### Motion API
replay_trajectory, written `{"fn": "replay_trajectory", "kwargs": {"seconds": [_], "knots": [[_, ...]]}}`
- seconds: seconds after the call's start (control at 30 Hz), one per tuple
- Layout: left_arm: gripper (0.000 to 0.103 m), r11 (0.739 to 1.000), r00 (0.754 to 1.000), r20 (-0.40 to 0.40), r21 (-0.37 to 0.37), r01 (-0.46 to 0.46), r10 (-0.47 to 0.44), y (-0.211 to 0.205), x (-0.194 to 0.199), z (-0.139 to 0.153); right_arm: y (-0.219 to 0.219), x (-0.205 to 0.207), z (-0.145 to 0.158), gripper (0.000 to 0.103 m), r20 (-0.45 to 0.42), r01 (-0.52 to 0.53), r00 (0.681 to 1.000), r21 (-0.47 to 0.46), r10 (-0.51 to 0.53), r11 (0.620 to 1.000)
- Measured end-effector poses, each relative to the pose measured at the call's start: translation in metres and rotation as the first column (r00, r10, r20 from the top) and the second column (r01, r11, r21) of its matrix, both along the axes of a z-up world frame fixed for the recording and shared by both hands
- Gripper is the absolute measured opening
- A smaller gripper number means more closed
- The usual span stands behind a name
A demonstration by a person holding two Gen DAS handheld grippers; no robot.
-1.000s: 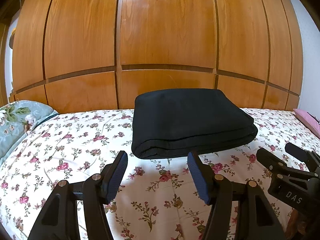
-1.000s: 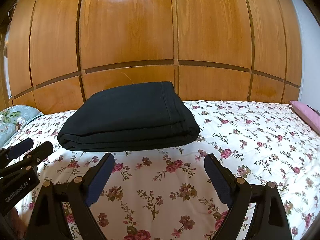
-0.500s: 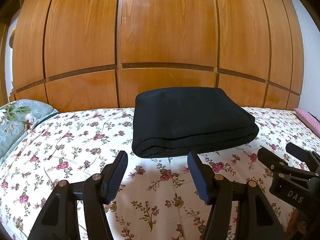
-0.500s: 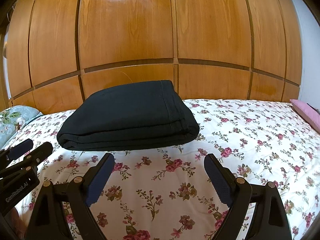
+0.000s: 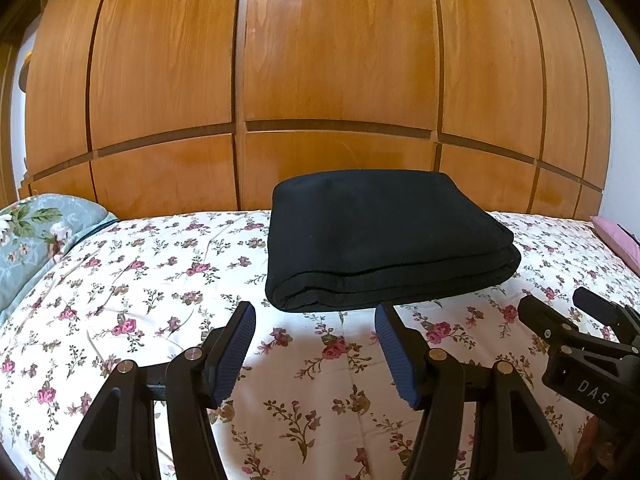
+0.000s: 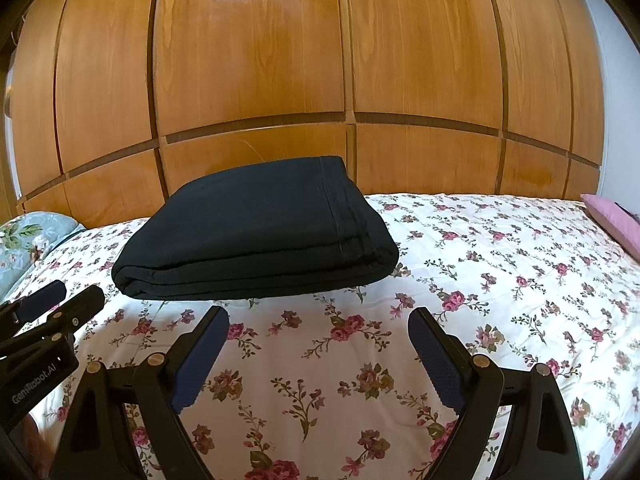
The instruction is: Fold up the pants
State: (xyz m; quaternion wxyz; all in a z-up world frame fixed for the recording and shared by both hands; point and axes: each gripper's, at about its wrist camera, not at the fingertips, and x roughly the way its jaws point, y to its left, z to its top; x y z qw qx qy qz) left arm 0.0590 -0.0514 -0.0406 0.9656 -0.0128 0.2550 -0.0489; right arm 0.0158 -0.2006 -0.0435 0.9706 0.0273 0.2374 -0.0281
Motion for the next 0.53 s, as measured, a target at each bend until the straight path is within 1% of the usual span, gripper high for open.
{"fn": "replay_trajectory", "kwargs": {"seconds": [0.3,0.4,0.53], "knots": [[0.063,1.0,1.0,-0.028,0.002,-0.002,0.002,0.002,0.004,-0.003,-0.004,0.005,-0.002,0.092,-0.022,-0.003,1.0,0.01,0.003,1.0],[0.063,1.0,0.998,-0.064,-0.006,0.015,-0.016,0.003,0.009,-0.007,-0.004,0.008,-0.004,0.093,-0.042,0.0,0.999,0.012,0.0,1.0],[0.063,1.0,0.993,-0.117,-0.016,0.003,-0.004,0.006,0.015,-0.012,-0.006,0.014,-0.008,0.093,-0.073,0.002,0.997,0.019,-0.001,1.0]]}}
